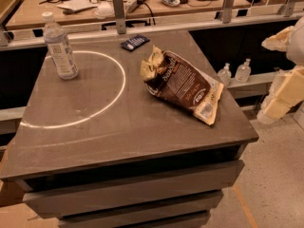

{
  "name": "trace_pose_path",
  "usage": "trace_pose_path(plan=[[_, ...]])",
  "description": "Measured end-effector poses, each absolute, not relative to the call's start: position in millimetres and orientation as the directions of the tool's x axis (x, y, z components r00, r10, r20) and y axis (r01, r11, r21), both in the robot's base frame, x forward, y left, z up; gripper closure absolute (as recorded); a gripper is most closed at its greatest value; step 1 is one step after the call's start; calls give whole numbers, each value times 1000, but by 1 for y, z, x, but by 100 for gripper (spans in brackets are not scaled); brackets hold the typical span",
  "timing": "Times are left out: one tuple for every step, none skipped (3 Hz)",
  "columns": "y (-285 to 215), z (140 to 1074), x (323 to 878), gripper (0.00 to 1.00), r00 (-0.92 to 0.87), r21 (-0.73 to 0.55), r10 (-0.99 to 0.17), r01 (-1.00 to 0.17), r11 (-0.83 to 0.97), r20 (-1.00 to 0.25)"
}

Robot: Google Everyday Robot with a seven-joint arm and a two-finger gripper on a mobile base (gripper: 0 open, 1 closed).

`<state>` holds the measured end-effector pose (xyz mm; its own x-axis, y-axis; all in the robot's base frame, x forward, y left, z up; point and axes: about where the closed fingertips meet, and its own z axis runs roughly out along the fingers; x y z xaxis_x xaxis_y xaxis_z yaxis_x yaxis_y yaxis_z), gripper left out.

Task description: Move brown chip bag near blue plastic bottle

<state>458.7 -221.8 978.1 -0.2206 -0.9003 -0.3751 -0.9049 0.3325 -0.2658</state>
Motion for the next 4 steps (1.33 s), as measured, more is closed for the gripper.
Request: trace_pose_path(plan=[[-213, 968, 493, 0, -161, -270, -834, -899, 344, -528], [-197, 942, 520, 0, -168, -263, -793, -886, 382, -585], [-186, 921, 538, 0, -222, -236, -769, -869, 435, -600], [-159, 907, 565, 0, -263, -173, -717, -864, 473, -646]])
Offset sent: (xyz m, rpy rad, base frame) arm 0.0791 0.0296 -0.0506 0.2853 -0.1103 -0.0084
